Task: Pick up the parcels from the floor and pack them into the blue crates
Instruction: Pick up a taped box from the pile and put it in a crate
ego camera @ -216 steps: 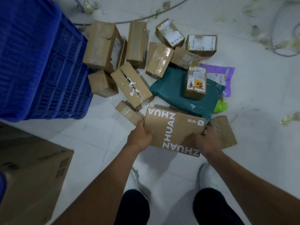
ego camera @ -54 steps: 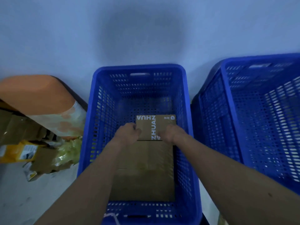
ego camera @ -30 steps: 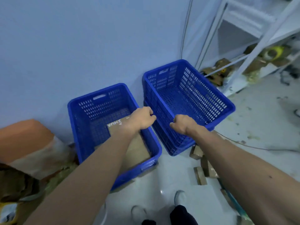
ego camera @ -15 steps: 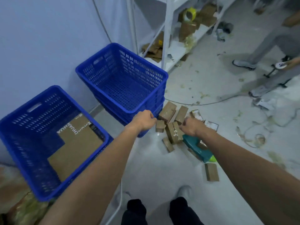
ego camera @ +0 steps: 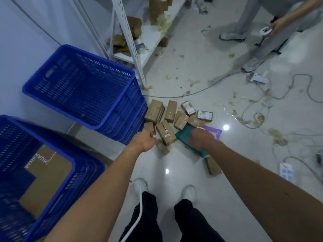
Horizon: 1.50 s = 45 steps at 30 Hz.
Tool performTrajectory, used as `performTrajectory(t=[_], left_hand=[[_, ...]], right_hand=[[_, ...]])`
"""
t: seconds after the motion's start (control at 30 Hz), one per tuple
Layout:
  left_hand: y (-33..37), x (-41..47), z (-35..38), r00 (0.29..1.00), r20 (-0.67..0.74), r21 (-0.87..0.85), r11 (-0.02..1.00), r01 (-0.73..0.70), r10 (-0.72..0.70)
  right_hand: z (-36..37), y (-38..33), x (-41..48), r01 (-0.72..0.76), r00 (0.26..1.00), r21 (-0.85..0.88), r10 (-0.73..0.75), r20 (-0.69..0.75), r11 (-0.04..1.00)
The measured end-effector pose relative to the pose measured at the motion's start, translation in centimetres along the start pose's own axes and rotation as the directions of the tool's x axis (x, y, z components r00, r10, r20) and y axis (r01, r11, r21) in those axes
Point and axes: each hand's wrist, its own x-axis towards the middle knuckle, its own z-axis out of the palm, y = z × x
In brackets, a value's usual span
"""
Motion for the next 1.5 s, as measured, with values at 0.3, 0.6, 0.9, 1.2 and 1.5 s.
performTrajectory(t=[0.3,0.6,0.9,1.2,1.5], left_hand=[[-0.1,8.8,-0.1,0.993,0.09,-0.009,0.997,-0.077,0.078],[-3.4,23.8,0.7,0.952,0.164,0.298,0.908,-0.296,0.257],[-7.5,39.7,9.1,0.914,0.185,0.469,0.785,-0.406,0.362],[-10.0,52.5,18.1,0.902,0.169,0.442,0.788,-0.429,0.396],[-8.1,60.6,22.9,0.964,0.037,0.284,0.922,-0.261,0.262]], right_hand=[[2.7,2.2,5.7,-0.159,0.984,0.019,0.156,0.089,0.987],[7.4,1.8,14.6,-0.341,0.936,0.072,0.332,0.118,0.937],[18.7,4.0,28.6,-0.344,0.931,0.091,0.326,0.167,0.935],[31.3,7.3,40.5,-0.477,0.877,0.328,0.413,0.247,0.816],[37.1,9.9,48.7,-0.527,0.812,0.769,0.479,0.332,0.361]])
